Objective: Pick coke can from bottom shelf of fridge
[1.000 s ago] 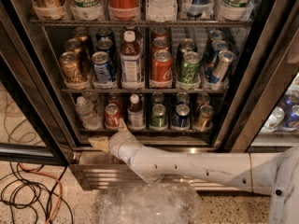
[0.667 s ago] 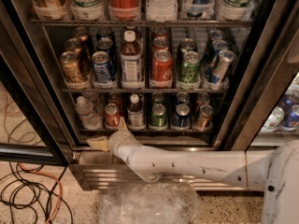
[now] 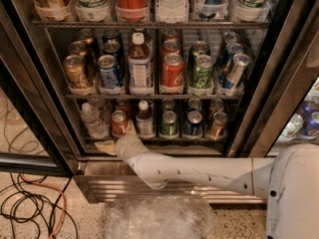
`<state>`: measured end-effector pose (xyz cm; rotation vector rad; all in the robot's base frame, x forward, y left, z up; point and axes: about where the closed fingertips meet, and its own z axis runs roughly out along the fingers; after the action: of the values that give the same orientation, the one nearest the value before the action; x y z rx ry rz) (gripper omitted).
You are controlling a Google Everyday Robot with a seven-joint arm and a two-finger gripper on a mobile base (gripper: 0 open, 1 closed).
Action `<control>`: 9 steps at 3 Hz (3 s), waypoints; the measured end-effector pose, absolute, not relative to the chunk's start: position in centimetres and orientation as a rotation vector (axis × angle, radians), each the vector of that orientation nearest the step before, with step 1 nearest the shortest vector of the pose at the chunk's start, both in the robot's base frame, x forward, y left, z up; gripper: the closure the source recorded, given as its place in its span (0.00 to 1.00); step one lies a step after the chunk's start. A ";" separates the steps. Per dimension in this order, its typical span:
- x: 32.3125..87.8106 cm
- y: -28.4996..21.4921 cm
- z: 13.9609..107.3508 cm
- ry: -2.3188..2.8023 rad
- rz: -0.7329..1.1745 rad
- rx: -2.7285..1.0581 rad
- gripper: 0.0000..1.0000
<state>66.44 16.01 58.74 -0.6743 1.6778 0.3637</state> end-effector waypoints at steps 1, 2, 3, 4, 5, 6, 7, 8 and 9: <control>68.1 16.4 58.9 1.648 0.342 -0.664 0.12; 69.6 17.2 59.5 1.608 0.339 -0.660 0.12; 70.0 17.5 59.7 1.596 0.337 -0.663 0.31; 69.7 17.5 59.8 1.601 0.334 -0.663 0.54; 69.3 17.0 60.1 1.601 0.334 -0.663 0.76; 69.3 17.0 60.2 1.601 0.334 -0.663 0.99; 68.3 16.8 59.1 1.650 0.347 -0.661 1.00; 68.5 16.8 59.7 1.650 0.347 -0.661 1.00; 68.7 16.7 59.9 1.650 0.346 -0.661 1.00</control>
Offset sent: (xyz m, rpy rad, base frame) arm 0.0501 0.0195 0.0155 0.0282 -0.1205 -0.0104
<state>68.71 16.74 59.89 -0.6607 1.6500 0.3464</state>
